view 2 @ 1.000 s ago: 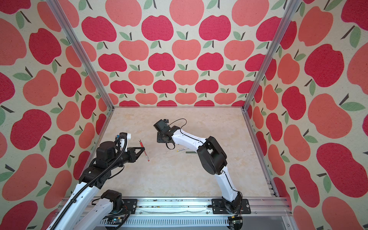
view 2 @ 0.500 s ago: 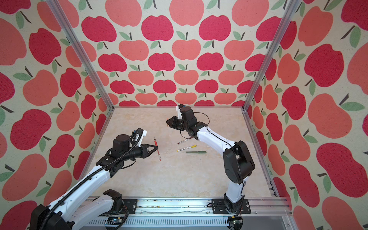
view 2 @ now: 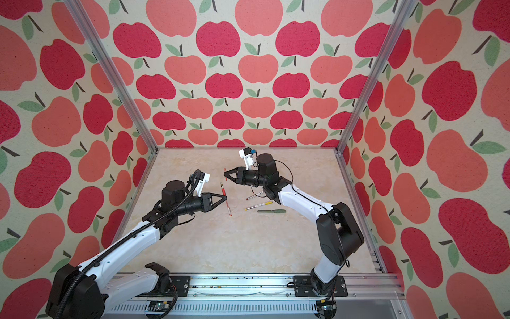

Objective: Insert the pens into the pen caps
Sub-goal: 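Lift the red cap and carry it above the pen tip held by the left gripper, then align the red cap over the upright pen tip with the right gripper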

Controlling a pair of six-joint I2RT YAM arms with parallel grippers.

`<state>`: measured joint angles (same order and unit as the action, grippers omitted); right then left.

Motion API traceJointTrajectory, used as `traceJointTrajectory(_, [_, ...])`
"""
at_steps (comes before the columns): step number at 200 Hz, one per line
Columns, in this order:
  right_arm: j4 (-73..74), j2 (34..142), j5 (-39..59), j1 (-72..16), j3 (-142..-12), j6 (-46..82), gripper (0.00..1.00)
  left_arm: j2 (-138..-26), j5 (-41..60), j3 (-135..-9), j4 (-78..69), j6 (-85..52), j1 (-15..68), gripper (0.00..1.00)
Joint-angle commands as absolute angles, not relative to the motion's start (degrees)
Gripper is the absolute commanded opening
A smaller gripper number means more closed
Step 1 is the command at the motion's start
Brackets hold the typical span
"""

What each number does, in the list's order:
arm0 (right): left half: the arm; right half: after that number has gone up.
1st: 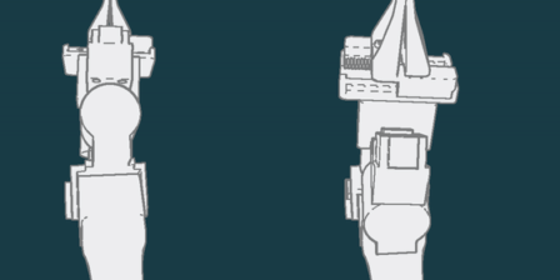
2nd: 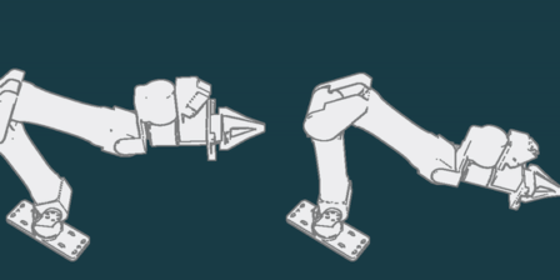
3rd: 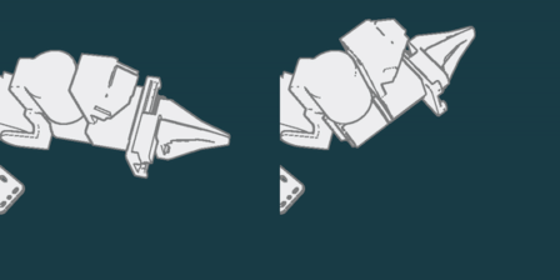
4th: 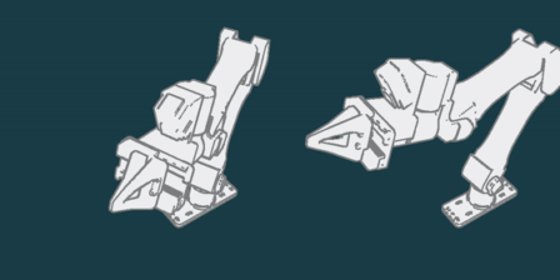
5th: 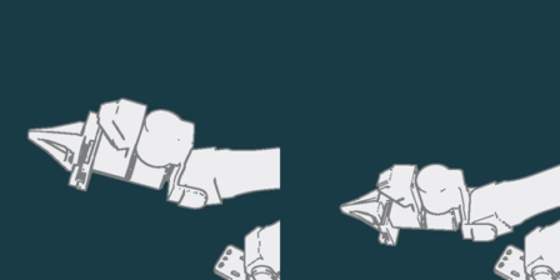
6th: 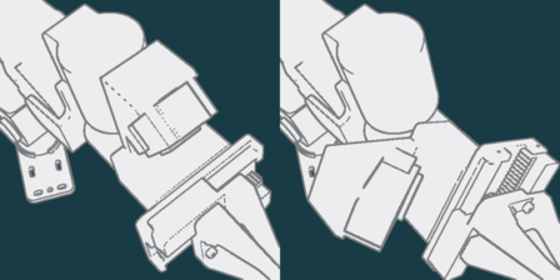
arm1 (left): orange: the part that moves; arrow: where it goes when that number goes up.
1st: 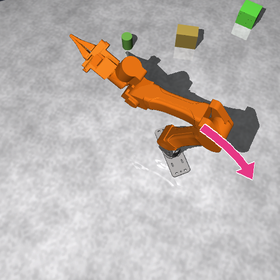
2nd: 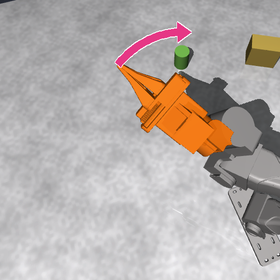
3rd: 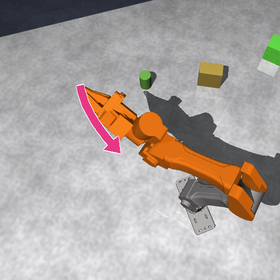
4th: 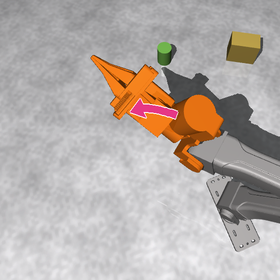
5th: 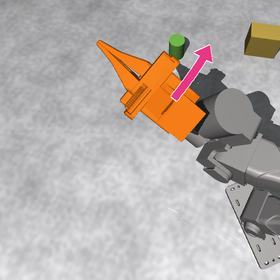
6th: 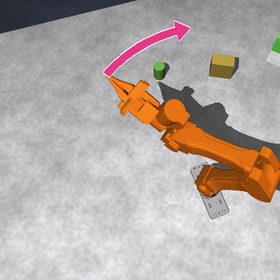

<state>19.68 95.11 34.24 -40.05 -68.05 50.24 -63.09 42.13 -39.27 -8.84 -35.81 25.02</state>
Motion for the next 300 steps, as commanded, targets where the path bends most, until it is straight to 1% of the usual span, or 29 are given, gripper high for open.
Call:
traceJointTrajectory(1, [24.8,93.4,37.2,-39.9,-66.8,50.7,0.16,-64.7,44.3,-41.5,-11.8,-36.9,25.4,0.00])
traceJointTrajectory(93, [24.1,93.0,40.5,-40.1,-66.8,48.0,0.15,-66.0,43.9,-42.0,-11.6,-36.9,25.5,0.00])
traceJointTrajectory(225, [18.9,92.7,41.5,-40.8,-66.7,42.1,0.13,-66.4,43.2,-41.8,-12.0,-37.4,25.6,0.00])
traceJointTrajectory(300, [18.9,91.9,42.2,-41.0,-66.4,41.8,0.13,-66.6,42.9,-41.4,-12.6,-37.7,25.8,0.00])
